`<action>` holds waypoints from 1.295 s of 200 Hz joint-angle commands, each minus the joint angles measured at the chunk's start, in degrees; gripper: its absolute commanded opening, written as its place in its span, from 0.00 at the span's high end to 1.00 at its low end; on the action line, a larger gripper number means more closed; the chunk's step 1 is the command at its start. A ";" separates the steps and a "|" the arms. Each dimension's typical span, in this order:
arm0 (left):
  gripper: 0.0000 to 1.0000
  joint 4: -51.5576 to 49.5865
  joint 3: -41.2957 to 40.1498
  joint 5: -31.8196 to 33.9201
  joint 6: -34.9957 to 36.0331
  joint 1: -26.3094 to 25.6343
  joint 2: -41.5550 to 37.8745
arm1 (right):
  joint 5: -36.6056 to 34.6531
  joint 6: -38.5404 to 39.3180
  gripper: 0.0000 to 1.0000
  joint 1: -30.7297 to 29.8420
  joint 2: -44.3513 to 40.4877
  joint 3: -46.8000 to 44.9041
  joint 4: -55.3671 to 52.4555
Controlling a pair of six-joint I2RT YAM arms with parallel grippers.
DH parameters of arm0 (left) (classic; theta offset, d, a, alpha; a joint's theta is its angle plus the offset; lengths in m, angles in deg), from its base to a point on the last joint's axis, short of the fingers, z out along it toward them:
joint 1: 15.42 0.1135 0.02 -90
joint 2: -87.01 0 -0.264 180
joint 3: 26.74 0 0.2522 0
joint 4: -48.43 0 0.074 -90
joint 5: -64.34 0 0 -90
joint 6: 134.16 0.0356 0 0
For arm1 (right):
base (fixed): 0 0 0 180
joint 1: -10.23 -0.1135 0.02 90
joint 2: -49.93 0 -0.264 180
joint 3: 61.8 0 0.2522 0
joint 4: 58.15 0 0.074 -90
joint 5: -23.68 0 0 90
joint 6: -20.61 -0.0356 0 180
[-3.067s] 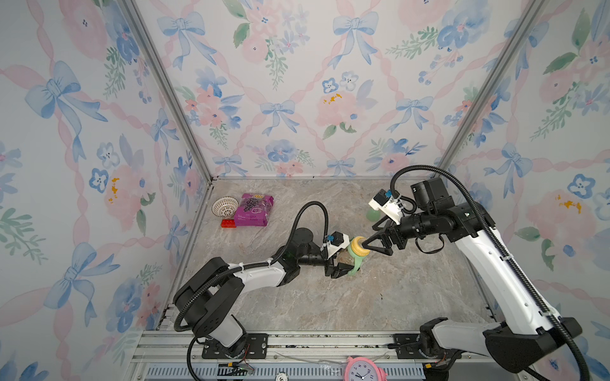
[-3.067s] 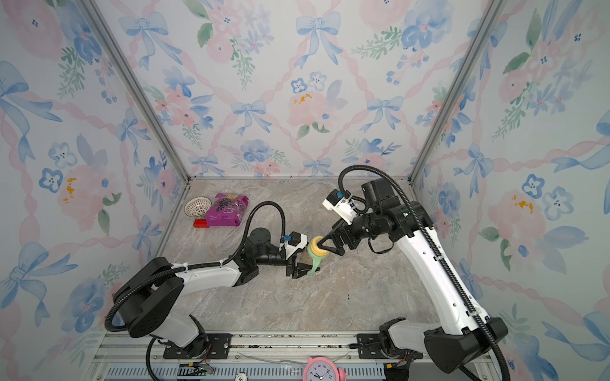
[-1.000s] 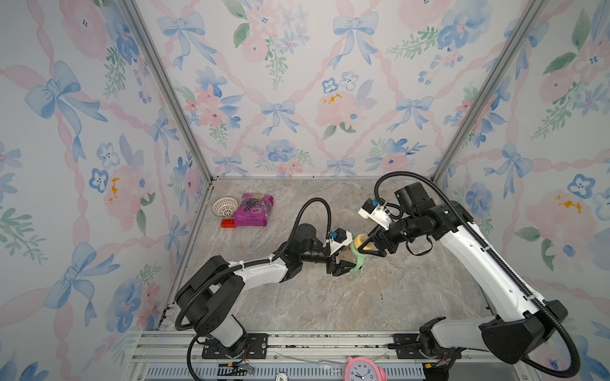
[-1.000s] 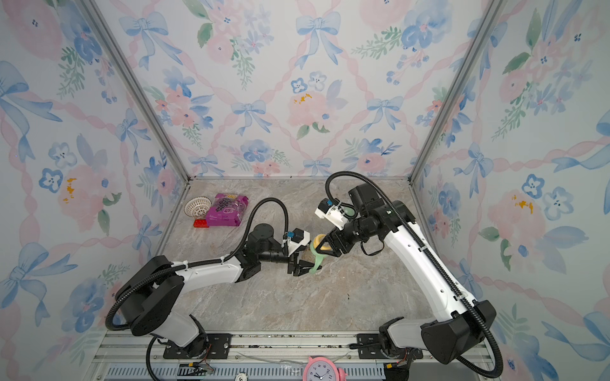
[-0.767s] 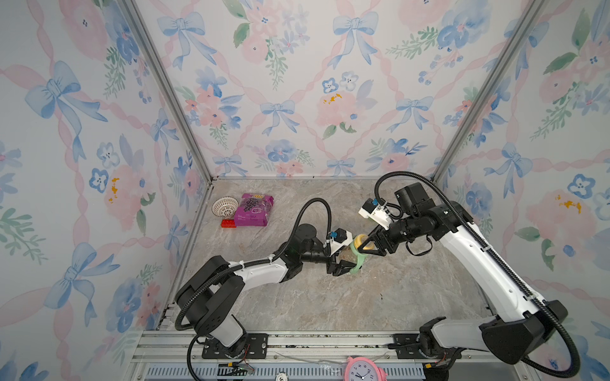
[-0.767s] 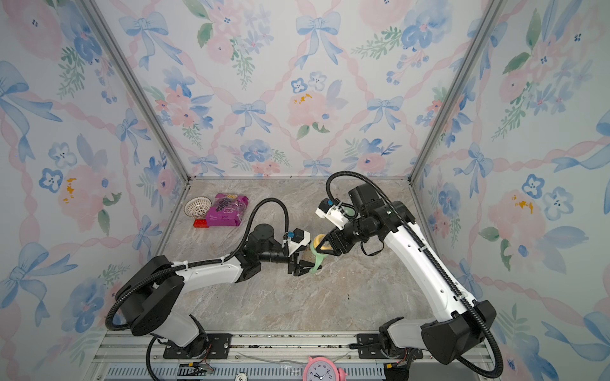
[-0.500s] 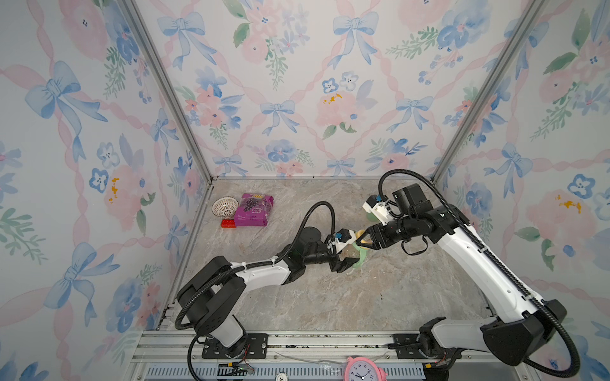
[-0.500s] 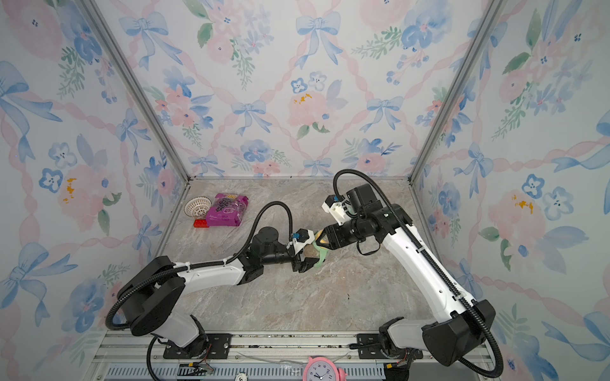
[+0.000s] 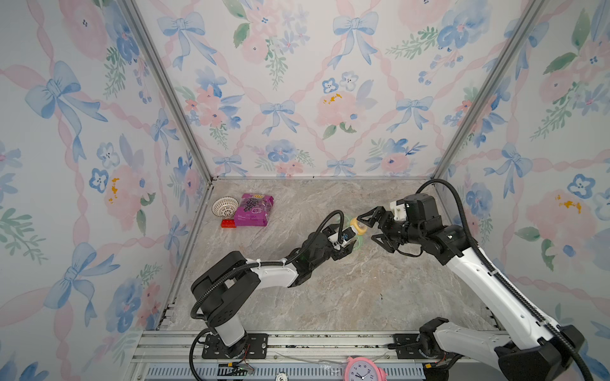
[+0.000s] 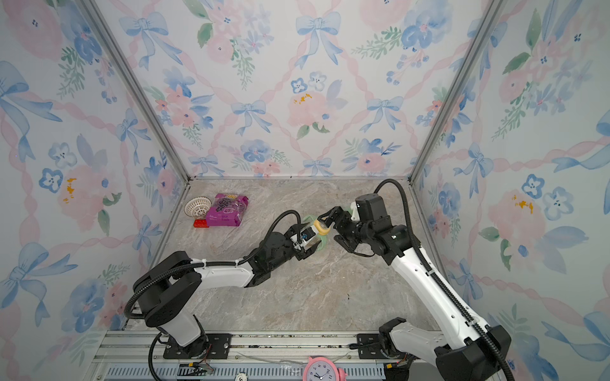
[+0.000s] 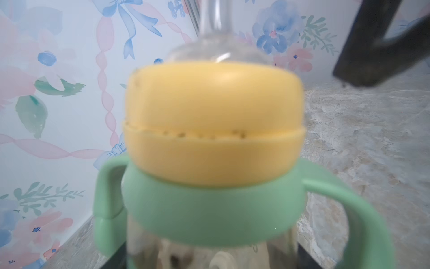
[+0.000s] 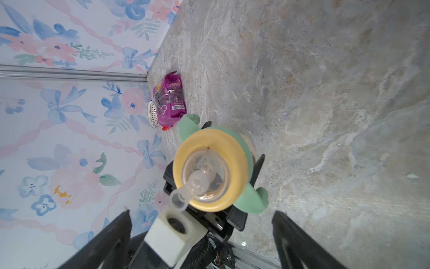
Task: Assemble the baby bottles
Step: Screw the nipple onto the baby bottle.
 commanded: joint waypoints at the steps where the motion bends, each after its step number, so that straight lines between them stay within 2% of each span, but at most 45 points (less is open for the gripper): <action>1: 1.00 2.92 -2.83 -8.12 -3.93 1.17 -4.29 | 4.03 -0.02 0.02 4.94 -4.29 0.21 -1.22; 21: 1.00 -0.62 -2.93 -19.00 -7.60 2.55 -6.95 | 10.05 9.27 0.02 10.03 -4.92 2.58 -1.87; 34: 1.00 -3.25 -1.88 -30.57 -12.06 4.49 -7.82 | 15.10 24.22 0.00 12.28 -1.95 7.86 -6.83; 45: 1.00 -4.50 -1.89 -38.81 -15.49 5.51 -8.06 | 16.16 43.56 0.00 11.59 2.69 14.25 -17.18; 57: 1.00 -4.65 -1.85 -43.39 -17.48 5.64 -8.49 | 15.40 58.90 0.00 9.94 6.90 19.61 -27.06; 66: 1.00 -4.98 -1.85 -45.32 -18.44 5.80 -8.65 | 17.46 64.29 0.01 9.59 8.19 19.91 -28.29; 89: 1.00 -6.51 -0.01 -47.68 -19.25 6.10 -8.33 | 22.61 67.77 0.00 7.01 7.43 16.91 -23.29; 116: 1.00 -6.64 0.92 -48.73 -20.23 6.07 -7.68 | 17.49 74.30 0.01 -1.26 8.45 17.29 -27.51; 161: 1.00 -7.51 1.84 -49.19 -19.71 6.09 -7.00 | 16.45 74.78 0.02 -1.95 9.13 14.74 -28.09; 210: 1.00 -8.22 2.03 -49.02 -19.07 6.12 -7.00 | 14.13 73.80 0.17 -2.03 11.58 15.19 -28.04; 259: 1.00 -8.66 2.31 -48.45 -18.53 6.20 -6.61 | 13.95 72.92 0.45 -2.18 13.15 15.09 -28.18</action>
